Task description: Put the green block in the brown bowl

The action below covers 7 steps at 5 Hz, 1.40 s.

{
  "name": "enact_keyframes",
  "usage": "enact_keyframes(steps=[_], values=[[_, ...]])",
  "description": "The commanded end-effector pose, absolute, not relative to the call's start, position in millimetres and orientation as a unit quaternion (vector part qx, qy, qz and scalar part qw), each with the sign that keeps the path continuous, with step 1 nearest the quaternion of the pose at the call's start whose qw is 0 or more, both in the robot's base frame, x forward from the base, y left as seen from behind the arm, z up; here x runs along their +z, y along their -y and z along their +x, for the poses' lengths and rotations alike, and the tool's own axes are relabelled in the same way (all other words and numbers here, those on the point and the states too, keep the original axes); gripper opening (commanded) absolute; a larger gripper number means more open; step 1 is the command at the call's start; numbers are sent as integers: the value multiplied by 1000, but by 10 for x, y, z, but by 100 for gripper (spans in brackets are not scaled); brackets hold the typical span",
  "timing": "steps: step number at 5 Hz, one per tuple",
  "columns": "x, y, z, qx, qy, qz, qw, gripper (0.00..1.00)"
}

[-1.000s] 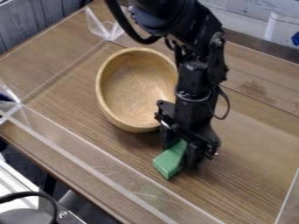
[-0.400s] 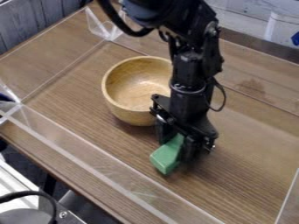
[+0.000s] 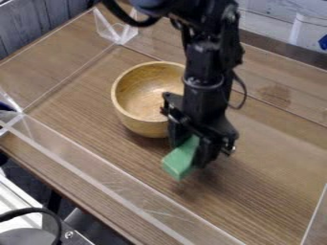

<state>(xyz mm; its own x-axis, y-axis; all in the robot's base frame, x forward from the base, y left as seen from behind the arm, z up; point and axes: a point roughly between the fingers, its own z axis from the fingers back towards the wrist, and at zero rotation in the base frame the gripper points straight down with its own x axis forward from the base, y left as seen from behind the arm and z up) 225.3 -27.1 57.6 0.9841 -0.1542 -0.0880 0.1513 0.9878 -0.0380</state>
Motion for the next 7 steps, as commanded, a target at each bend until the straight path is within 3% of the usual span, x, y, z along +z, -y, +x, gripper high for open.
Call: enact_keyframes(steps=[1,2,3,4,7], values=[[931,183,2418,-66,7,-12,998,0],[1061,27,2500,-47,17,-8,999,0],[1035,-212,2553,-25,14,-7,1000,0],[966,-411,2580,-12,8,-5,1000,0],[697,-517,2596,-3,-13,2,1000,0]])
